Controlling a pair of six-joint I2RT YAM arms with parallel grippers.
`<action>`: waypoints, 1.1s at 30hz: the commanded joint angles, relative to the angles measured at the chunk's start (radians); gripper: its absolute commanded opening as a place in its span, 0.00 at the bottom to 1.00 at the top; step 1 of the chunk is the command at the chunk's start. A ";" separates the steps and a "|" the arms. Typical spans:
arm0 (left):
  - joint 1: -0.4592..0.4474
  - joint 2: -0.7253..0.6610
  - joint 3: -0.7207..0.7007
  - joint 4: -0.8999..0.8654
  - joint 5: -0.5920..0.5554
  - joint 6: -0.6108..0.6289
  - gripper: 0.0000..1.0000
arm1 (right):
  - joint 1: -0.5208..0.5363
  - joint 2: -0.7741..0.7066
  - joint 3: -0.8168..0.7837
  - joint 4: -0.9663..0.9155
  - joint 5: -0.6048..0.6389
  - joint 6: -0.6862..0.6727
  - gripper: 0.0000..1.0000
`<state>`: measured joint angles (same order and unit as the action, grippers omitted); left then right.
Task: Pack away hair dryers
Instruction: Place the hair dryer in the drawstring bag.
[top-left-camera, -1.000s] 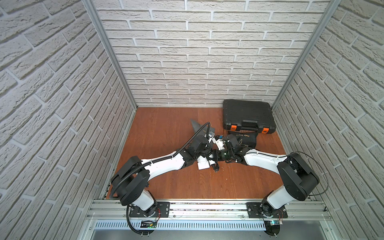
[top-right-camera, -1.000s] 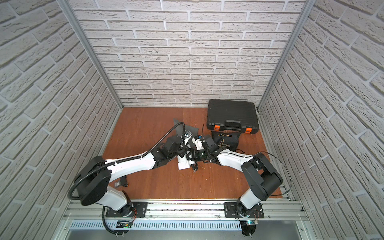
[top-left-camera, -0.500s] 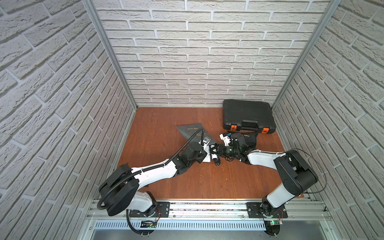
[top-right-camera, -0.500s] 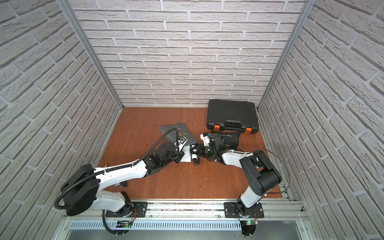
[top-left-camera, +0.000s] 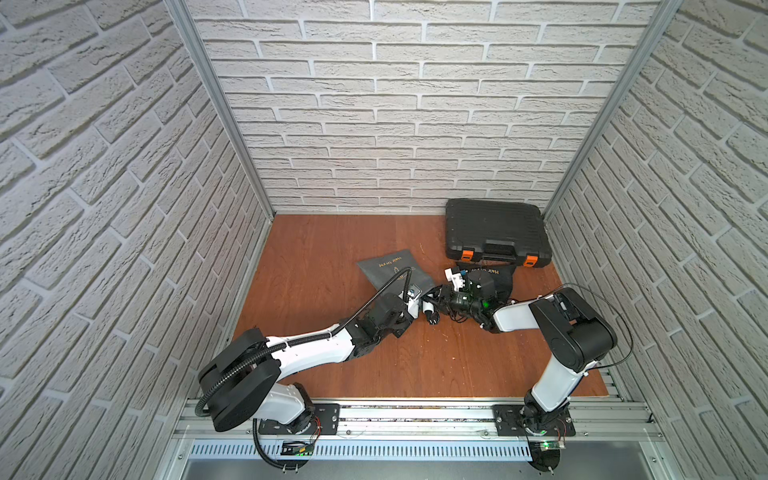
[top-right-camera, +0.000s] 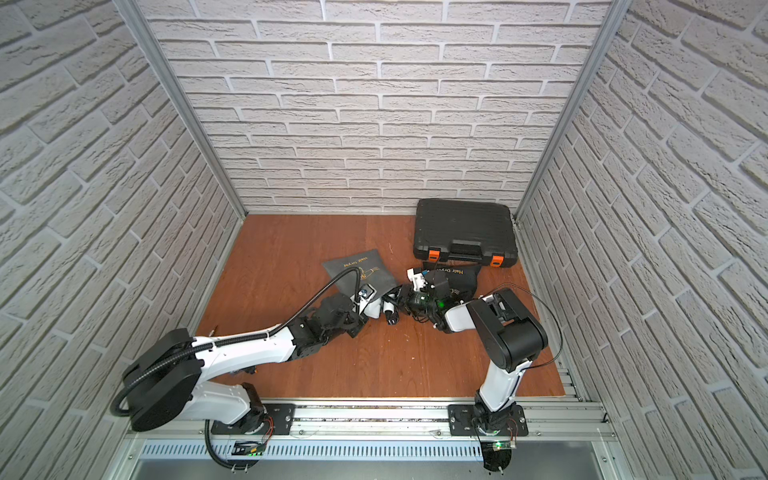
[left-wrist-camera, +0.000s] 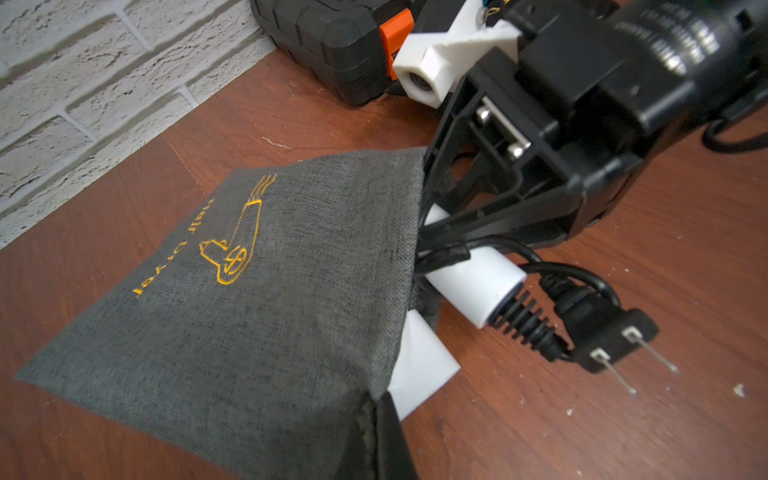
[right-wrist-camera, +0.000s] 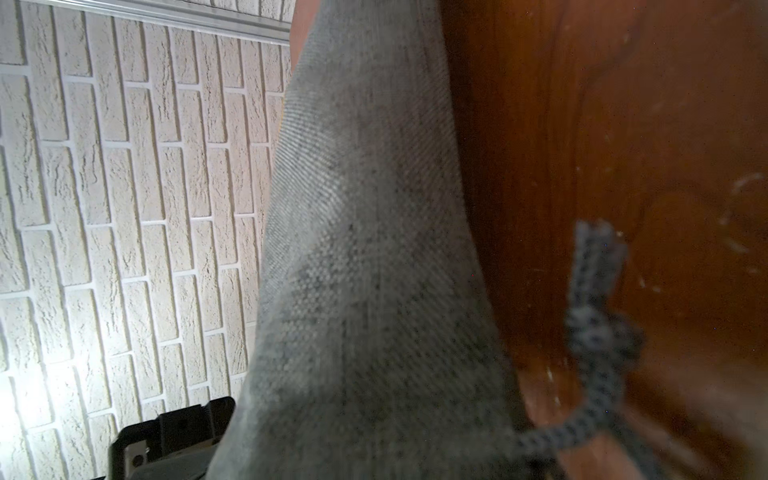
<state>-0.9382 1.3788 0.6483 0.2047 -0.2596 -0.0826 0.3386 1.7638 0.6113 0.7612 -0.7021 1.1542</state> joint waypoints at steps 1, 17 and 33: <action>-0.012 -0.013 0.001 0.032 0.021 -0.012 0.00 | -0.008 -0.014 0.007 0.197 -0.006 0.050 0.03; -0.050 0.069 0.090 0.104 0.127 -0.095 0.00 | 0.041 0.034 0.068 0.237 0.082 0.057 0.03; -0.050 0.037 0.093 0.073 0.168 -0.095 0.00 | 0.055 0.024 0.149 0.113 0.020 -0.009 0.03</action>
<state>-0.9787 1.4456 0.7441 0.2394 -0.1249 -0.1699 0.4107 1.8175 0.7448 0.7471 -0.6369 1.1305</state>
